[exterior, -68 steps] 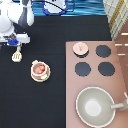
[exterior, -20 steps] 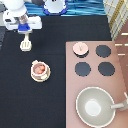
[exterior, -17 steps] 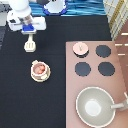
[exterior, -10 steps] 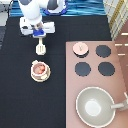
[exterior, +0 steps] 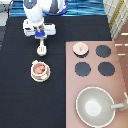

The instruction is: Take the lid off the pot, put the pot on the plate, and use the tool to push the pot to the front of the table.

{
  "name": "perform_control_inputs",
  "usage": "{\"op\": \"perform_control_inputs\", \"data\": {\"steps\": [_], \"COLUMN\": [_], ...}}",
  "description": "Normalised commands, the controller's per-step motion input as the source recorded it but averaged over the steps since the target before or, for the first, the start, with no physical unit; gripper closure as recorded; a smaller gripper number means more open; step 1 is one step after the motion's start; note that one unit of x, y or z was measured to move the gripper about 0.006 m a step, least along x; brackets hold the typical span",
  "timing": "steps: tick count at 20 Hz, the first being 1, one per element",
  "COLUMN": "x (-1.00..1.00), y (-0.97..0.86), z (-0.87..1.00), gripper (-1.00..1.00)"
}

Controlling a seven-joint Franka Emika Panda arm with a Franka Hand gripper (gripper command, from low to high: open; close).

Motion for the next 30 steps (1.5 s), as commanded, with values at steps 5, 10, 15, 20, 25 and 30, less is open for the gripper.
{"op": "perform_control_inputs", "data": {"steps": [5,10,15,20,25,30], "x": [1.00,1.00,1.00,0.79,0.45,0.92], "y": [-0.08,0.07,0.13,0.37,0.52,0.24], "z": [-0.07,0.22,0.46,0.49,0.00,0.00], "gripper": [1.00,1.00,1.00,1.00,1.00,1.00]}}
